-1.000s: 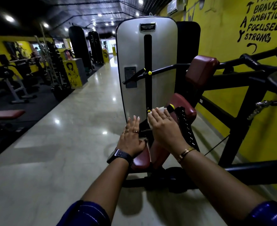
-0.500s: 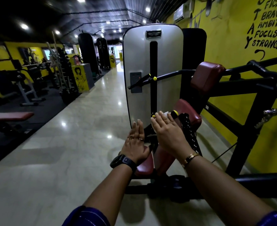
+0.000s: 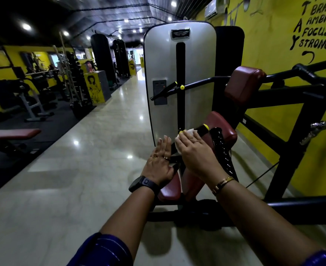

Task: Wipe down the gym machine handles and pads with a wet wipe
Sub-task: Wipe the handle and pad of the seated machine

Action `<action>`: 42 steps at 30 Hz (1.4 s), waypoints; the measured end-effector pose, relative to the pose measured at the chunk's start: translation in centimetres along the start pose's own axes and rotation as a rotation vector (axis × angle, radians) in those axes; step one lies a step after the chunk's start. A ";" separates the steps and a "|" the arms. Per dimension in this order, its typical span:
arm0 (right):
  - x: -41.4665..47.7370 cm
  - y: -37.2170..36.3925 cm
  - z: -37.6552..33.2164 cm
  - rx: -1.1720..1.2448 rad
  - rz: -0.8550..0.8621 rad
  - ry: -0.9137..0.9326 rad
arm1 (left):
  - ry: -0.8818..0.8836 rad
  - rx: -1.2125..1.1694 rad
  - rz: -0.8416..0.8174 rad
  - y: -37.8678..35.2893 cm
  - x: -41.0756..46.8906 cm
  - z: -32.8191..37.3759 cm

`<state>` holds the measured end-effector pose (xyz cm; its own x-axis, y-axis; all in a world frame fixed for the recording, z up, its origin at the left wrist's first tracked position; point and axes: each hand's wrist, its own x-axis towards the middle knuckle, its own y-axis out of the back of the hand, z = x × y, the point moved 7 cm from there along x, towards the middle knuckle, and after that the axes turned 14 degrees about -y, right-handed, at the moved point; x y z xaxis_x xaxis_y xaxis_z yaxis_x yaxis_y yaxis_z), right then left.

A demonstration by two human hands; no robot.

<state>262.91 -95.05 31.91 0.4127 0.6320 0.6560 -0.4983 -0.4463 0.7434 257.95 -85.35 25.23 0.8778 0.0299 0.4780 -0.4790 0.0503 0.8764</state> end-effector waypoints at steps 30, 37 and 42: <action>0.0 -0.8 -0.1 -0.047 -0.008 0.038 | 0.033 -0.022 -0.008 0.2 0.1 0.0; 0.8 0.1 3.5 0.043 0.072 -0.182 | 0.136 -0.171 0.114 0.6 -0.1 -1.4; 0.6 -0.2 -1.1 0.157 0.006 0.043 | 0.213 0.060 -0.089 -0.5 0.0 -1.9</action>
<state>262.39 -93.88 31.95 0.3752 0.6543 0.6566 -0.3740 -0.5412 0.7531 258.19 -83.52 24.69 0.8932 0.2379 0.3816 -0.3936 0.0032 0.9193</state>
